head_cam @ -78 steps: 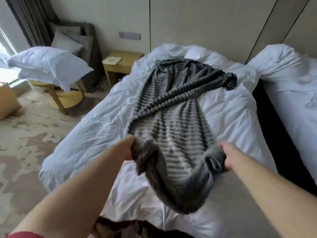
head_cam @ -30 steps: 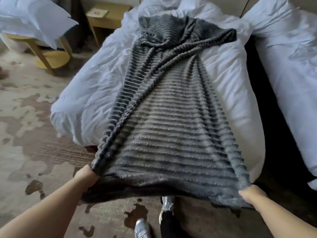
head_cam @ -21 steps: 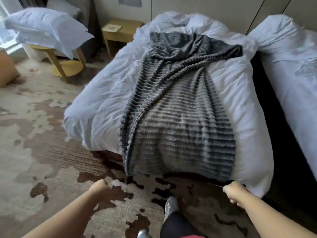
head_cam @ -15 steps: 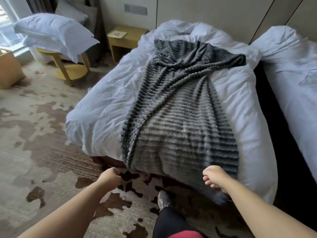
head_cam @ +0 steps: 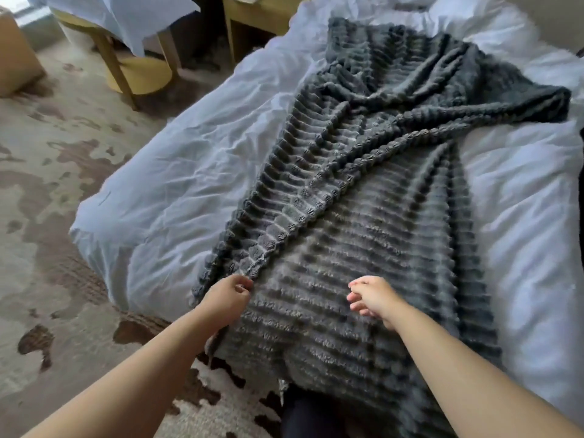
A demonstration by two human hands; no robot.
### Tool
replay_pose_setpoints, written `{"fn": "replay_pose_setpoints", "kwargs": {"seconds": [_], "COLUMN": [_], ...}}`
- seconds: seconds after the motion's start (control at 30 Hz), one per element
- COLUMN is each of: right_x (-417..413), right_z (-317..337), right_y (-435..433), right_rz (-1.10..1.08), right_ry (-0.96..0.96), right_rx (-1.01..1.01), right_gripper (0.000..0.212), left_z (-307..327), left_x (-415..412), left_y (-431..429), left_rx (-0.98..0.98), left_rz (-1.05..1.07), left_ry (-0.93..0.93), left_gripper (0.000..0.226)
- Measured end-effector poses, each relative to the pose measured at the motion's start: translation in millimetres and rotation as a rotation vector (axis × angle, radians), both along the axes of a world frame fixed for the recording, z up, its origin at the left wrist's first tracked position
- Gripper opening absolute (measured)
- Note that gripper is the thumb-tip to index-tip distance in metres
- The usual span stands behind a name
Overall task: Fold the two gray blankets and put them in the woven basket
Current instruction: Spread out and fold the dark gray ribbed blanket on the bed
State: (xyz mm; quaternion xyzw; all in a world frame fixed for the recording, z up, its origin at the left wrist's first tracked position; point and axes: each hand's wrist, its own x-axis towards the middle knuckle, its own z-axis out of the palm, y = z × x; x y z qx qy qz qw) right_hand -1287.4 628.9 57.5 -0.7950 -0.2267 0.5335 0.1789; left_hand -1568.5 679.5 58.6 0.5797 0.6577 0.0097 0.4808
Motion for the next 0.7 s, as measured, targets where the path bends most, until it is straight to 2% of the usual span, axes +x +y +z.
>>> {"fn": "replay_pose_setpoints", "kwargs": {"seconds": [0.13, 0.23, 0.3, 0.37, 0.47, 0.53, 0.63, 0.7], "right_x": [25.1, 35.1, 41.9, 49.5, 61.7, 63.6, 52.6, 36.2], "right_z": [-40.3, -66.9, -81.9, -92.9, -96.7, -93.0, -81.1, -69.6], "right_y": [105.6, 180.3, 222.4, 256.9, 296.5, 317.8, 353.3, 385.3], "right_rz": [-0.031, -0.154, -0.333, -0.588, -0.831, -0.815, -0.725, -0.680], "right_ry": [0.058, 0.138, 0.228, 0.346, 0.487, 0.575, 0.631, 0.642], "right_rx": [0.017, 0.095, 0.178, 0.241, 0.279, 0.327, 0.397, 0.454], "right_gripper": [0.011, 0.026, 0.033, 0.031, 0.031, 0.032, 0.039, 0.044], "left_z": [-38.7, -62.7, -74.8, -85.5, -98.2, -98.6, -81.8, -73.4], "left_x": [61.0, 109.9, 136.6, 154.7, 165.1, 161.9, 159.3, 159.0], "left_y": [72.7, 122.3, 147.4, 164.9, 182.9, 191.8, 198.8, 204.4], "left_rx": [0.074, 0.208, 0.248, 0.220, 0.126, 0.125, 0.153, 0.269], "left_rz": [0.006, -0.021, -0.057, -0.088, -0.102, -0.068, -0.023, 0.043], "left_ry": [0.032, 0.080, 0.131, 0.208, 0.245, 0.233, 0.179, 0.130], "left_gripper": [0.036, 0.045, 0.057, 0.070, 0.070, 0.073, 0.088, 0.065]}}
